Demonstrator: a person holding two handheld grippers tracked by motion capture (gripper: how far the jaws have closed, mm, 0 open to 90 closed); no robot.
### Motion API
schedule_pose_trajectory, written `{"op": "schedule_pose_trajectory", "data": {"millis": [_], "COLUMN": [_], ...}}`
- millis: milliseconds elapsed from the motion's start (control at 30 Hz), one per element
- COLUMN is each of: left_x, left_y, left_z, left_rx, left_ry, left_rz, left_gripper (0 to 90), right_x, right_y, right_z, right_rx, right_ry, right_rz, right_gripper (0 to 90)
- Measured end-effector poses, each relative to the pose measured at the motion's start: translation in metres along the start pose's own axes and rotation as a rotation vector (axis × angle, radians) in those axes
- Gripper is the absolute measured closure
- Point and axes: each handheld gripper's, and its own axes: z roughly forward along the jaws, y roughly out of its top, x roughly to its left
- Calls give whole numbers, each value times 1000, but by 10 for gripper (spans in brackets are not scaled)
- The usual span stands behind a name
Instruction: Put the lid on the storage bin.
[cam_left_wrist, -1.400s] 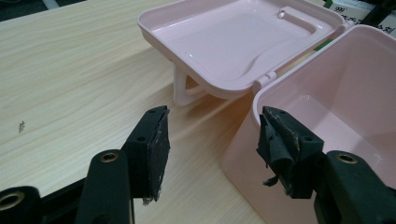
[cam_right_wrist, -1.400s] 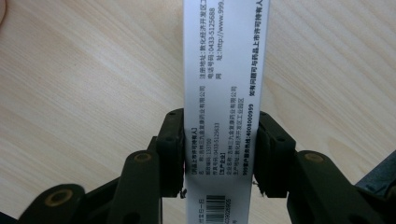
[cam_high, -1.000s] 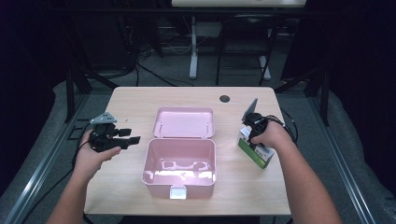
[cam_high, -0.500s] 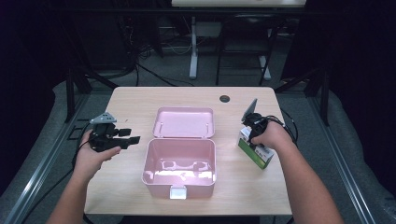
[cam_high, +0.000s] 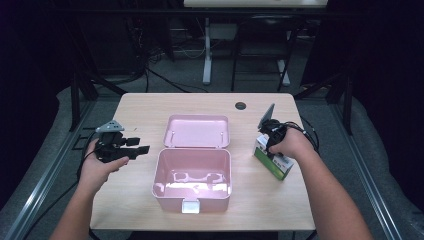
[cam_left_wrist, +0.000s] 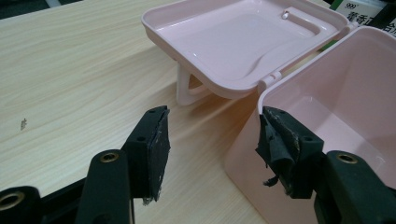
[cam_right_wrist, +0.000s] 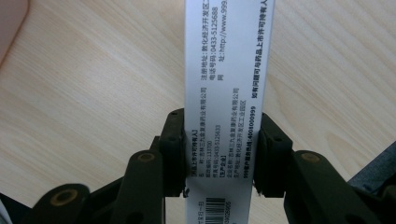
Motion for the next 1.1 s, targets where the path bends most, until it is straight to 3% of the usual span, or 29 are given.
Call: {"op": "schedule_pose_trajectory", "data": {"millis": [233, 1100], "left_x": [0, 1], "left_y": [0, -1], "left_z": [0, 1], "left_rx": [1, 4], "left_ry": [0, -4], "left_rz": [2, -1], "left_gripper": [428, 428], "right_x": [5, 12], "right_y": [-3, -25], "right_z": [-12, -62], "right_rx": [11, -11], "right_ry": [-4, -2], "right_rz": [-22, -33], "right_gripper": [611, 611]}}
